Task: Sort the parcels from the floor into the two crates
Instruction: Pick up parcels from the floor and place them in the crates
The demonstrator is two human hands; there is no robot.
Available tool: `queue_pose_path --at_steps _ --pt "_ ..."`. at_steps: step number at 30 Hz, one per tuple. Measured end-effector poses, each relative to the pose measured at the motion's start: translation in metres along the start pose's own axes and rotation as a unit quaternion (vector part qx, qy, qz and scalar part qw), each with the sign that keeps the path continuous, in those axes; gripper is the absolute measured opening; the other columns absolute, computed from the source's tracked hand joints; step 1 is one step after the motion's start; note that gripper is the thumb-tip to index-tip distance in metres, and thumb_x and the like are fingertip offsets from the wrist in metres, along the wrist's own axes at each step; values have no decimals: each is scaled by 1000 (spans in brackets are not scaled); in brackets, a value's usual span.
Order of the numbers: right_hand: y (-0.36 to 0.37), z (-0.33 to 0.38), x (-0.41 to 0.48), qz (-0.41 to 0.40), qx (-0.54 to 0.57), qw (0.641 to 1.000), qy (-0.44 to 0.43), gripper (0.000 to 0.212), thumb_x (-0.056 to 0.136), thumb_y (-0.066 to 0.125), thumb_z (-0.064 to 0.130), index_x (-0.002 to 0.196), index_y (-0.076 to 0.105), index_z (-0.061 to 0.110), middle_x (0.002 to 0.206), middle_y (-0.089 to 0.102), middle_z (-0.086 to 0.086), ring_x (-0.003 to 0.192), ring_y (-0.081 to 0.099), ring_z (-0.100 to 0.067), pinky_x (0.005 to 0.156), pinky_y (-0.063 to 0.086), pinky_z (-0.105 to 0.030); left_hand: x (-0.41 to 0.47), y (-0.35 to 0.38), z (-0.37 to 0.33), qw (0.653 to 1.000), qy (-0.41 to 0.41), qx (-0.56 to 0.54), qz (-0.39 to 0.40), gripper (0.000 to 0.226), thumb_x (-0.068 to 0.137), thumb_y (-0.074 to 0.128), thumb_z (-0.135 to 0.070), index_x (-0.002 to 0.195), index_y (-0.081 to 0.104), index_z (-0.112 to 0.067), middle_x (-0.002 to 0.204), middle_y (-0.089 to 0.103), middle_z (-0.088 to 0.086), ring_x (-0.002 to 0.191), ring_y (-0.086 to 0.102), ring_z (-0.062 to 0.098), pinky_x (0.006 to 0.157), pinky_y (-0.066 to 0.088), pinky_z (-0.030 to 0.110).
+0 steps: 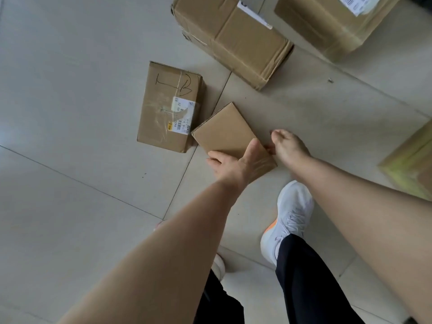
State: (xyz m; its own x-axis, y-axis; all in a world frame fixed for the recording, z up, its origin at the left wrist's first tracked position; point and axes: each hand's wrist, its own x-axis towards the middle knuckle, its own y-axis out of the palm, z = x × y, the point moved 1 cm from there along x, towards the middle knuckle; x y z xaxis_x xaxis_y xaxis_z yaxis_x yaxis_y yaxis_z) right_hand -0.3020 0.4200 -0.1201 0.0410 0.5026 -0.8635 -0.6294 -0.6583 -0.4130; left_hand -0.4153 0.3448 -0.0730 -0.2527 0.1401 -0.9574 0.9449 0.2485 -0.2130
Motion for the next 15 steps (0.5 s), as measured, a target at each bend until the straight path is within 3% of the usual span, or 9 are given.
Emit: queue_pose_path --at_steps 2,5,8,11,12,13,15 --pt "6 -2 6 26 -46 998 29 44 93 38 44 124 60 21 125 65 -9 113 62 -32 102 45 -40 0 0 6 1000 -9 23 -4 129 75 60 -76 155 -21 -15 165 -21 1 154 -3 23 124 7 48" --pt "24 -4 7 78 -75 992 58 44 98 40 43 127 58 15 130 59 -15 117 56 -33 101 44 -40 3 -6 15 999 2 32 -18 132 73 65 -74 154 -22 -16 165 -18 2 153 -5 23 124 6 44" --pt "22 -7 -2 133 -10 990 42 55 92 55 52 137 48 21 137 53 -7 128 47 -25 108 37 -39 7 -14 22 999 13 28 -43 134 69 71 -72 156 -15 -16 165 -5 3 153 3 25 124 10 43" --pt "18 -11 -20 184 62 980 44 67 83 68 51 134 39 19 124 56 1 113 52 -14 89 38 -29 13 -29 30 998 15 -17 -56 131 58 74 -76 155 6 -20 160 19 4 148 22 25 122 22 45" --pt "18 -10 -26 187 63 979 45 60 85 64 52 130 41 20 115 60 1 101 58 -13 81 39 -27 14 -36 31 997 10 -44 -60 118 56 73 -77 148 23 -22 151 37 4 141 36 24 119 30 43" --pt "19 -9 -30 190 75 978 51 47 90 56 54 123 44 21 101 64 0 85 62 -13 73 39 -27 15 -42 32 996 8 -67 -54 91 63 70 -75 134 40 -25 134 54 -1 129 50 21 113 38 42" --pt "21 -7 -40 178 140 972 69 35 99 41 51 109 53 19 74 64 -1 61 59 -13 67 40 -27 17 -54 32 996 3 -84 -9 36 89 59 -58 108 58 -28 106 65 -8 109 61 18 102 48 39"
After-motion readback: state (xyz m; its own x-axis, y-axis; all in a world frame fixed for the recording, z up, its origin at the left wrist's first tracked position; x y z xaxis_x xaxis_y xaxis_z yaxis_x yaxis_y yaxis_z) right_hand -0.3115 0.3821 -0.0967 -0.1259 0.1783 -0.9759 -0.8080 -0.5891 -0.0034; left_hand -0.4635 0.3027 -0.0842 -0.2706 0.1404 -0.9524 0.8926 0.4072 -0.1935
